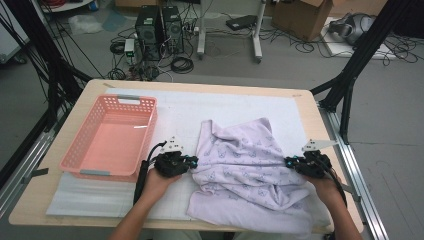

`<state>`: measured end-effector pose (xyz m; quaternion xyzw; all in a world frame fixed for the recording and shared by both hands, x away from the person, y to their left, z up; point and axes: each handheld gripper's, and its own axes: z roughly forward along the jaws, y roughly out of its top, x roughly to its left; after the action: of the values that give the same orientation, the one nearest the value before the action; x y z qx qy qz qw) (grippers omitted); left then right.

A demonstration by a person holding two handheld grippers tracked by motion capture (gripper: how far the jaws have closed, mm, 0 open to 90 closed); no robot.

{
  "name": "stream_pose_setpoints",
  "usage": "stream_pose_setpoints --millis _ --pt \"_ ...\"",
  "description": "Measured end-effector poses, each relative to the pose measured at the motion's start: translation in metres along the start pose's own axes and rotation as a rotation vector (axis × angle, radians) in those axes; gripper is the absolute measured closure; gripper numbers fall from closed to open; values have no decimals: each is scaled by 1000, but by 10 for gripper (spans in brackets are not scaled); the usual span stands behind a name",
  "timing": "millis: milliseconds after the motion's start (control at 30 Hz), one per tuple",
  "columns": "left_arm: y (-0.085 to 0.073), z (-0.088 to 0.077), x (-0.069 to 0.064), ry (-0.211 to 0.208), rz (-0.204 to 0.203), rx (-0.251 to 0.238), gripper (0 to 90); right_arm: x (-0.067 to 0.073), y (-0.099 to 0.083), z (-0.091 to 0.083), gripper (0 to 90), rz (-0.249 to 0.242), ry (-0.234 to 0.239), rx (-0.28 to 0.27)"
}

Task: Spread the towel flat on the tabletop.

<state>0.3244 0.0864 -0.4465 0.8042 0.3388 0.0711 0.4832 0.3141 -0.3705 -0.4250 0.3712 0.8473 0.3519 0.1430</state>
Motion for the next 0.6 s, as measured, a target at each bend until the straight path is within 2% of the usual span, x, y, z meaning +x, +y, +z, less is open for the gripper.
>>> stream_pose_setpoints --millis 67,100,167,200,267,333,467,567,600 --pt "5 3 2 28 -5 1 578 2 -5 -5 857 0 3 -2" --pt "10 4 4 39 -25 -15 536 2 -7 -7 836 3 9 -11" --pt "17 6 8 64 -38 -56 493 1 -6 -10 671 31 8 -42" --pt "22 8 10 78 -41 -61 488 0 -5 -12 623 57 -2 -67" --pt "31 14 17 109 -45 -59 489 -3 -2 -16 613 97 -5 -130" --pt "39 25 26 152 -64 -59 498 -6 2 -18 611 103 -25 -165" --pt "50 46 40 193 -100 -21 501 -11 9 -16 618 119 -59 -180" --pt "55 64 41 197 -99 14 493 -16 11 -14 626 138 -70 -182" --pt "54 67 39 200 -86 20 491 -19 12 -12 628 142 -77 -182"
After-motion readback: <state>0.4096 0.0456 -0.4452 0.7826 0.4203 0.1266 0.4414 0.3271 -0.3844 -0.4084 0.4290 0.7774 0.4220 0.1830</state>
